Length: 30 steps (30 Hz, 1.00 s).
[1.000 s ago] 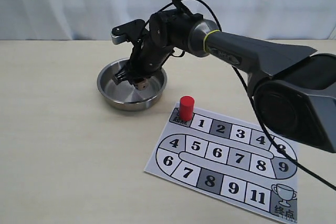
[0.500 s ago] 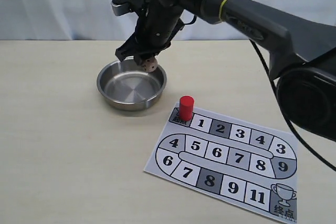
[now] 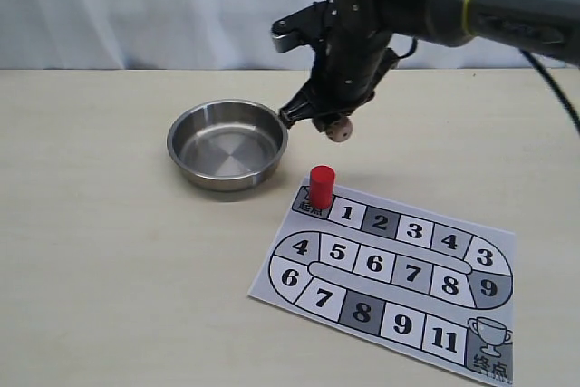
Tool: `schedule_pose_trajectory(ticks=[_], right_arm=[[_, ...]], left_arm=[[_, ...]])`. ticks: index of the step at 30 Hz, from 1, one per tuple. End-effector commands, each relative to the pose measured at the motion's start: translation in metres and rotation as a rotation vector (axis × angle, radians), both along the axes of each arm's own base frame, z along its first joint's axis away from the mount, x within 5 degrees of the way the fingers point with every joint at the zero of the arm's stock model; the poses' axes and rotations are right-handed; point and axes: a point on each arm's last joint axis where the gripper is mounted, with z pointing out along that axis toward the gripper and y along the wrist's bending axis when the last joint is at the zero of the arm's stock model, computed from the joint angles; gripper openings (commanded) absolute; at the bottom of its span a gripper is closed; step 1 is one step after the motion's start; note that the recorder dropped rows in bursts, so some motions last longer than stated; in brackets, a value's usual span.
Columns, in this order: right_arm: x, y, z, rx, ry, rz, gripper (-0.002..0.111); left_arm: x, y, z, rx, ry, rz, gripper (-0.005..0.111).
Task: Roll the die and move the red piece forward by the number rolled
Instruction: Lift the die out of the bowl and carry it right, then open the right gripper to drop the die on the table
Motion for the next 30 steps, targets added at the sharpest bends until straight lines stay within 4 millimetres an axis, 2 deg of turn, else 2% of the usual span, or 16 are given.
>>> schedule_pose_trajectory(ticks=[1,5,10,13,19,22,26,30], right_arm=[[-0.006,-0.056,0.01,0.009,-0.028,-0.1,0.004],[-0.013,-0.106,0.005,-0.004,-0.048,-0.179,0.004],[-0.024,-0.161,-0.017,-0.055,-0.027,-0.271,0.004],[-0.028,-0.189,-0.029,-0.069,0.014,-0.336,0.004],[-0.031,-0.239,-0.037,-0.047,-0.028,-0.454,0.004],[-0.031,-0.252,-0.04,-0.032,-0.07,-0.478,0.004],[-0.031,-0.252,-0.045,0.0,-0.123,-0.476,0.005],[-0.031,-0.243,-0.047,0.115,-0.11,-0.504,0.022]], left_arm=[[0.0,0.0,0.002,-0.005,-0.012,0.0,0.0],[0.0,0.0,0.003,-0.003,-0.014,0.0,0.0],[0.0,0.0,0.003,-0.003,-0.014,0.0,0.0],[0.0,0.0,0.003,-0.003,-0.014,0.0,0.0],[0.0,0.0,0.003,-0.003,-0.014,0.0,0.0],[0.0,0.0,0.003,-0.003,-0.014,0.0,0.0],[0.0,0.0,0.003,-0.003,-0.014,0.0,0.0],[0.0,0.0,0.003,-0.003,-0.014,0.0,0.0]])
